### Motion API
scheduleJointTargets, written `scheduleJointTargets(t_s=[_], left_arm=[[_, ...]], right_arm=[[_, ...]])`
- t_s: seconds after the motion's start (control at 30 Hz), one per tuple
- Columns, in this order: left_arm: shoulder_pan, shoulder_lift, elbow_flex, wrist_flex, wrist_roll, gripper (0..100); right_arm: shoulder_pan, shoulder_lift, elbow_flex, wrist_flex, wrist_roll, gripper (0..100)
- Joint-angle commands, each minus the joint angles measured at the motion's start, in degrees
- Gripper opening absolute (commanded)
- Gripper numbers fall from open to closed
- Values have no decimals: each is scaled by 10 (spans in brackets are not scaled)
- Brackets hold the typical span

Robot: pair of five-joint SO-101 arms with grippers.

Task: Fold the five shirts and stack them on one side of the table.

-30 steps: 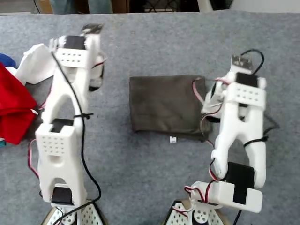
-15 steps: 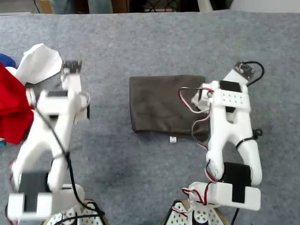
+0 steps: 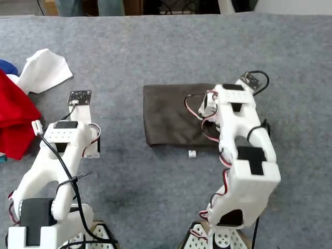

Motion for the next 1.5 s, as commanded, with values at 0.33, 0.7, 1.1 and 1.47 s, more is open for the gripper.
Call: scheduleJointTargets(t_s=[0.33, 0.7, 1.1, 1.47], left_arm=[[0, -22, 15, -27, -18, 30], [-6, -22, 15, -26, -18, 30], [-27, -22, 15, -26, -15, 30], [-27, -22, 14, -26, -15, 30]], right_arm=[[-9, 170, -215, 163, 33, 27], [13, 134, -400, 253, 132, 14], [177, 241, -706, 254, 316, 14], [265, 407, -913, 259, 353, 15]])
